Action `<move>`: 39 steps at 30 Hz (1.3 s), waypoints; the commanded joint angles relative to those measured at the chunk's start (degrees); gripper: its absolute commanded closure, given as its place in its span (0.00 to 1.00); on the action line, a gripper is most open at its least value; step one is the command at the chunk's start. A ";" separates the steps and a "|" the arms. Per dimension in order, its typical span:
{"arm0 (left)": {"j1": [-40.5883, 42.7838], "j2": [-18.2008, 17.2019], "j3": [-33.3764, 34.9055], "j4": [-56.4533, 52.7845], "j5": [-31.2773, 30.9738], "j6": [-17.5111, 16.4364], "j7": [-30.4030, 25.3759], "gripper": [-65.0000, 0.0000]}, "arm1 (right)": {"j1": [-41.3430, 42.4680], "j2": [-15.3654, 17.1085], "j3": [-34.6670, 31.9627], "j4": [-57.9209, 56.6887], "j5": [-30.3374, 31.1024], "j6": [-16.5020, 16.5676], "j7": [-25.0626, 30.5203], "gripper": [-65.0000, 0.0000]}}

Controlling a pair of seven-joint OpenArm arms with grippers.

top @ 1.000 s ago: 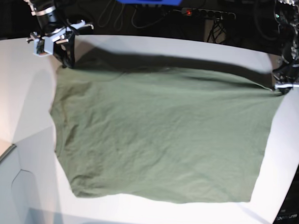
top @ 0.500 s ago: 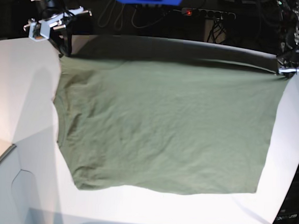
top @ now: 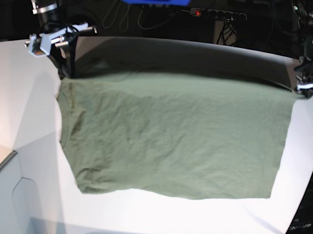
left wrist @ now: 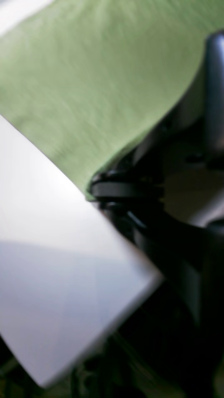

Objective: Layout the t-shirt on the table in an organized manner, then fold the t-shirt properly
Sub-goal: 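Hold the flattened t-shirt edge with both grippers, then fold the held edge over the t-shirt body with both grippers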

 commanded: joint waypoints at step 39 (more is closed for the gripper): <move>-27.74 -4.83 7.06 -17.93 0.17 -0.03 -1.10 1.00 | 46.21 8.25 -11.84 -28.75 0.38 0.59 -17.11 1.00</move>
